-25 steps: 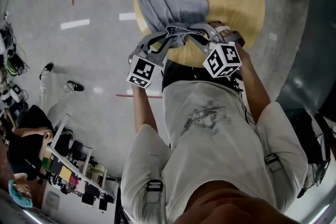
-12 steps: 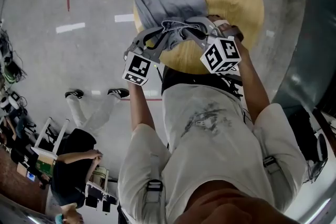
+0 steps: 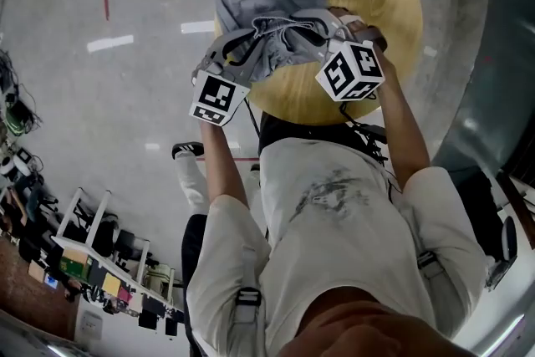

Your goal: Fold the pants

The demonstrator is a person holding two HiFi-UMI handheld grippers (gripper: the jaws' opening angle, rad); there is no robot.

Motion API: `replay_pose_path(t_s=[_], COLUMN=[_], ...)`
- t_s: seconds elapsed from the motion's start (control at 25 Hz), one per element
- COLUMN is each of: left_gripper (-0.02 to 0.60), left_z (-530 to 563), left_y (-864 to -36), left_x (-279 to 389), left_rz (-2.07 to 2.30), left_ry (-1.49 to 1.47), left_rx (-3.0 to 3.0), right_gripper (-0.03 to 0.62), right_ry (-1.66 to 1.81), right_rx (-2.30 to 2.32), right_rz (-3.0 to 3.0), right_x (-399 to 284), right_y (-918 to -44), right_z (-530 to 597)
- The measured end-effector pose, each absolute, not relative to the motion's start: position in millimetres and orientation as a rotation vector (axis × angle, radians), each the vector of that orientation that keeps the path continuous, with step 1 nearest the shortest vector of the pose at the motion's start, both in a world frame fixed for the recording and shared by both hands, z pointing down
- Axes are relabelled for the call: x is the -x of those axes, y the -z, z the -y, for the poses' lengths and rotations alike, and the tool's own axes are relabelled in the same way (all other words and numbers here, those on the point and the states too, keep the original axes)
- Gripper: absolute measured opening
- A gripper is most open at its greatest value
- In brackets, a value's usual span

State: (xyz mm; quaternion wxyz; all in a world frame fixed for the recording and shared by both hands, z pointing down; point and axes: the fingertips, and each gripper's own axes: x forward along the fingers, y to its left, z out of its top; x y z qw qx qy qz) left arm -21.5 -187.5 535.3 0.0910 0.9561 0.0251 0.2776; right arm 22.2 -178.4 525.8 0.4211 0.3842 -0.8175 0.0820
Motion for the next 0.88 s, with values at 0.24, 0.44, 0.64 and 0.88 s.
replay_pose_path(t_s=[0.24,0.44,0.64,0.88], left_gripper=[0.057,0.057,0.057,0.058], left_z=[216,227,244,265], left_y=[-538,-539,-539,-539], left_x=[20,3,-8,-19], left_rz=[-0.043,-0.027,-0.008,0.019], left_ry=[-0.821,-0.825,-0.830,-0.852], left_rx=[-2.848,-2.853,-2.868,-2.886], right_gripper=[0.067,0.067,0.067,0.069], right_ry=[-0.230,-0.240,-0.218,-0.165], right_rx=[-0.991,-1.017,-1.029,-1.032], right_rz=[2.055,2.050,2.033,1.992], right_x=[-25,-42,-55,-66], right_y=[-530,-533,-533,-534], right_z=[208,219,237,255])
